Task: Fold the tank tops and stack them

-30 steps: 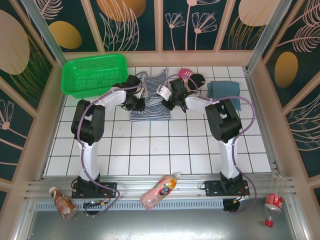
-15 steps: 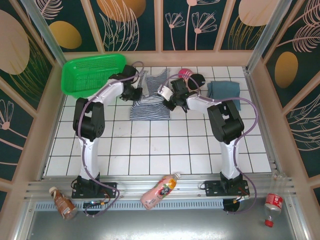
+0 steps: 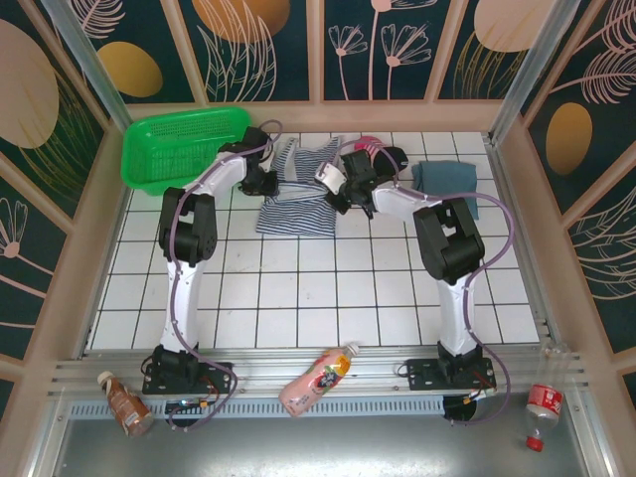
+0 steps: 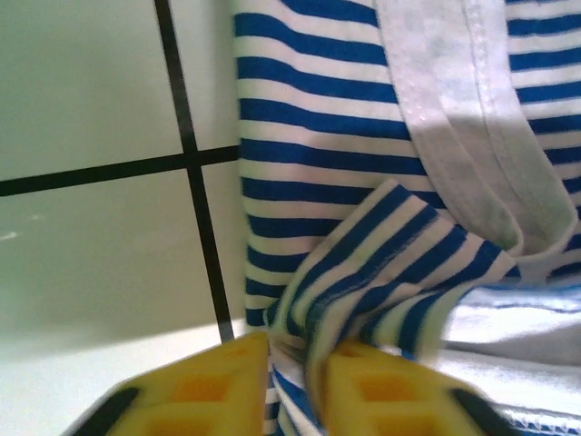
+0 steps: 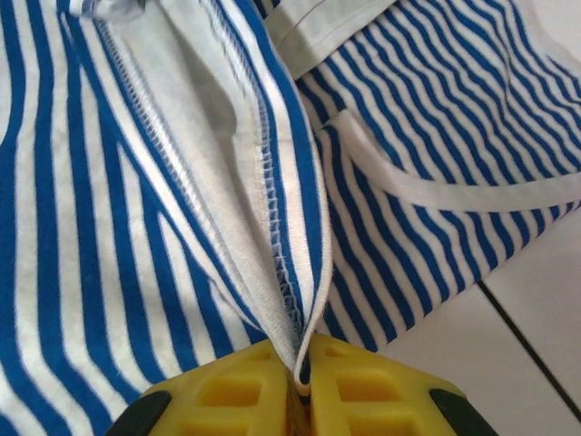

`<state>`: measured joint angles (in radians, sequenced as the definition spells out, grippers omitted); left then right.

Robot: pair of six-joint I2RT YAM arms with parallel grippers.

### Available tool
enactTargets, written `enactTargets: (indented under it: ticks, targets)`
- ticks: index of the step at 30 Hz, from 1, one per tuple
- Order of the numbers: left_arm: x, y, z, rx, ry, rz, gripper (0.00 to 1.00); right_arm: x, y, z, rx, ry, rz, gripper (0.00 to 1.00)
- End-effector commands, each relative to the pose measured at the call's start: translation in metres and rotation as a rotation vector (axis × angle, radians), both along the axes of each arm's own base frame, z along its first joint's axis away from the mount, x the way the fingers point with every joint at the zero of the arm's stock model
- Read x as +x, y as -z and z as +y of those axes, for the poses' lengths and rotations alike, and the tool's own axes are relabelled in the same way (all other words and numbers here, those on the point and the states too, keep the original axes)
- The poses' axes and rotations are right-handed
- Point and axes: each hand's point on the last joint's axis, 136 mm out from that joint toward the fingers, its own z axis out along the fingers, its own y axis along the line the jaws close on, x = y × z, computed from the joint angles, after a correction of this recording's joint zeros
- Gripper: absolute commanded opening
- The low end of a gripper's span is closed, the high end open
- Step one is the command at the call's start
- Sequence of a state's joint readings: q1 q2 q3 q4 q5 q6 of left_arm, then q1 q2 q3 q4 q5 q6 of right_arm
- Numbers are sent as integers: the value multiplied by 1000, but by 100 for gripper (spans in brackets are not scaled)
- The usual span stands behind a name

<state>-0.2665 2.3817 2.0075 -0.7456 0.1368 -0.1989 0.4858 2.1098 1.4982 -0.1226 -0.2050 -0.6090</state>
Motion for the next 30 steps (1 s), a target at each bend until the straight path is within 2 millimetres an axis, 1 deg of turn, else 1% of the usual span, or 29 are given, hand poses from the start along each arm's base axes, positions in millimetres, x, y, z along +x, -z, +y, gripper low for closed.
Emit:
enactTargets:
  ticks: [1, 3, 5, 7, 11, 13, 15, 17, 19, 20, 22, 23, 25, 26, 27, 29, 30]
  targets:
    - [12, -24, 3, 8, -12, -59, 37, 17, 7, -10, -23, 90, 18, 17]
    - [14, -30, 7, 31, -19, -76, 39, 26, 10, -13, -43, 126, 22, 21]
    - [15, -36, 16, 77, -38, -91, 43, 32, 14, -16, -60, 156, 29, 24]
    - [15, -44, 21, 107, -45, -98, 45, 35, 16, -18, -77, 177, 42, 27]
    - [7, -64, 18, 71, -48, -106, 48, 37, 17, -27, -96, 227, 72, 31]
    - [-1, -64, 17, 56, -59, -81, 50, 36, 20, -34, -139, 244, 94, 34]
    - [-8, -60, 23, 79, -82, -50, 51, 34, 19, -39, -156, 252, 101, 38]
    - [-16, -56, 33, 124, -112, -17, 51, 36, 10, -42, -141, 266, 89, 41]
    - [-17, -58, 34, 124, -129, -18, 52, 39, -2, -43, -124, 276, 72, 43]
    - [-18, -61, 31, 114, -129, -22, 52, 39, -7, -42, -121, 275, 67, 43]
    - [-19, -69, 13, 41, -84, -35, 53, 37, -13, -42, -118, 265, 65, 44]
    - [-15, -76, 3, 0, -69, -68, 53, 35, -17, -41, -109, 255, 63, 44]
    - [-17, -84, -8, -24, -39, -88, 53, 28, -24, -37, -82, 227, 50, 46]
    - [-18, -87, -10, -28, -34, -93, 53, 27, -34, -35, -53, 219, 25, 47]
    - [-19, -90, -10, -29, -37, -99, 53, 24, -40, -34, -33, 209, 10, 48]
    - [-22, -99, -6, -19, -49, -120, 53, 14, -52, -31, 0, 174, -29, 51]
    - [-25, -104, -3, -18, -54, -130, 54, 5, -57, -28, 16, 140, -47, 52]
